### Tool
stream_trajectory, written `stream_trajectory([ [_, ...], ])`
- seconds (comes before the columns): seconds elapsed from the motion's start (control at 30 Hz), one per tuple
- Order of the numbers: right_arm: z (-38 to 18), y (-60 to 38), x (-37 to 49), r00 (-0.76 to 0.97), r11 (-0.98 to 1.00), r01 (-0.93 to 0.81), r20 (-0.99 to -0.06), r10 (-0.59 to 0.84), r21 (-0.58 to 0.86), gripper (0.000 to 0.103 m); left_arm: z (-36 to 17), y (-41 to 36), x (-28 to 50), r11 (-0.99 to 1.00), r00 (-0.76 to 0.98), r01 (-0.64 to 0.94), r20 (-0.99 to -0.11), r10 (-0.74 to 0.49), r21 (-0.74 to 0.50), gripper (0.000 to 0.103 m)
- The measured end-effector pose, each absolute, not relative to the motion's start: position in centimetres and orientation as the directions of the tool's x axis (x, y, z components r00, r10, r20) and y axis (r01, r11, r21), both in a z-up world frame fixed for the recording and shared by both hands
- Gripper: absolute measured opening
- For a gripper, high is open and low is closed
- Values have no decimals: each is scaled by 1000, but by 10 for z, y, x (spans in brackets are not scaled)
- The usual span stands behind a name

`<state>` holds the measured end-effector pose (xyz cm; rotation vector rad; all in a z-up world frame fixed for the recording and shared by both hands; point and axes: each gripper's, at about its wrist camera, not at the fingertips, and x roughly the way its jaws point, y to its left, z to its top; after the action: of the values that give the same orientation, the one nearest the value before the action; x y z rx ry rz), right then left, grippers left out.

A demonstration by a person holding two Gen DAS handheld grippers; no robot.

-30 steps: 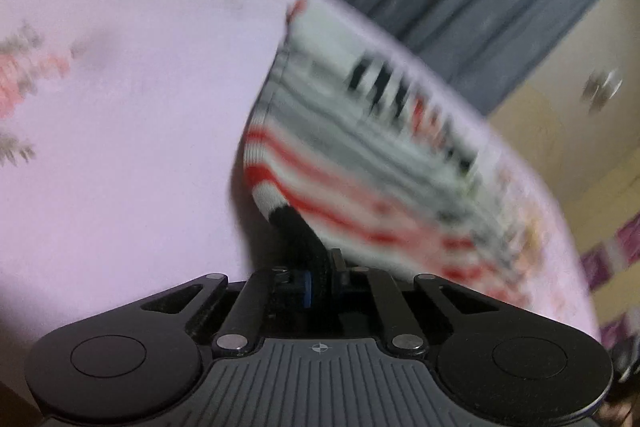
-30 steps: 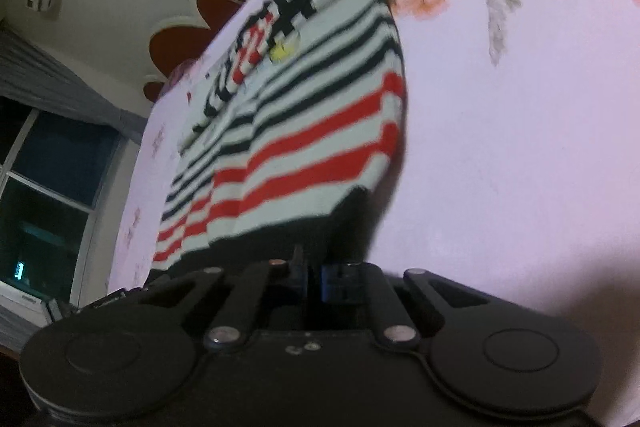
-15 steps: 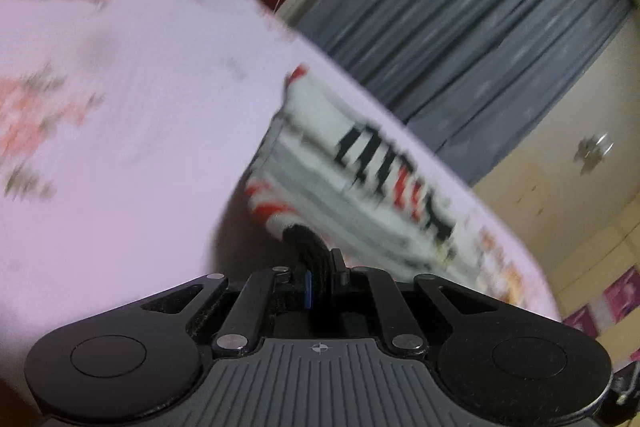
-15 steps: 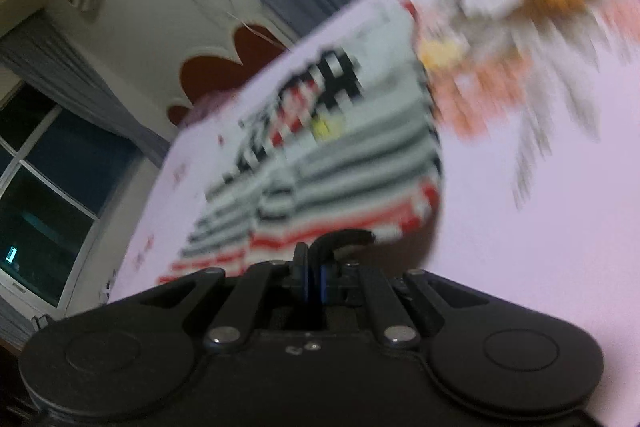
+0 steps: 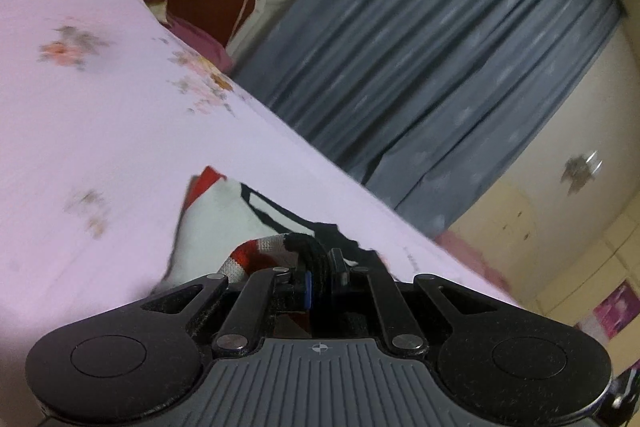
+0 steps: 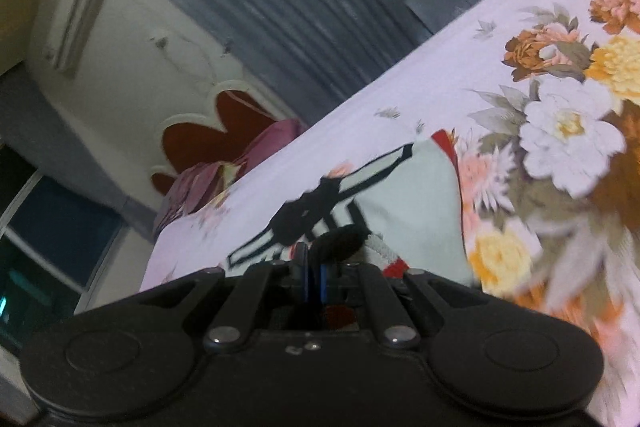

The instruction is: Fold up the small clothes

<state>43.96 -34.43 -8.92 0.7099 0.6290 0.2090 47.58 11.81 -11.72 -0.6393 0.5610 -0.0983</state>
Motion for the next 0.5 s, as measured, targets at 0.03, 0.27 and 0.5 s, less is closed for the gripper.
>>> stream_trajectory([
  [0.03, -93, -347, 456, 793, 738, 46, -474, 383, 673, 5, -119, 116, 493, 810, 838, -85, -481, -256, -580, 7],
  [0.27, -145, -357, 552, 729, 702, 199, -582, 360, 684, 5, -161, 113, 592, 848, 736, -123, -620, -271, -515, 7],
  [0.5, -179, -358, 598, 758, 663, 247, -568, 322, 706, 26, -186, 119, 617, 793, 769, -77, -542, -338, -604, 42],
])
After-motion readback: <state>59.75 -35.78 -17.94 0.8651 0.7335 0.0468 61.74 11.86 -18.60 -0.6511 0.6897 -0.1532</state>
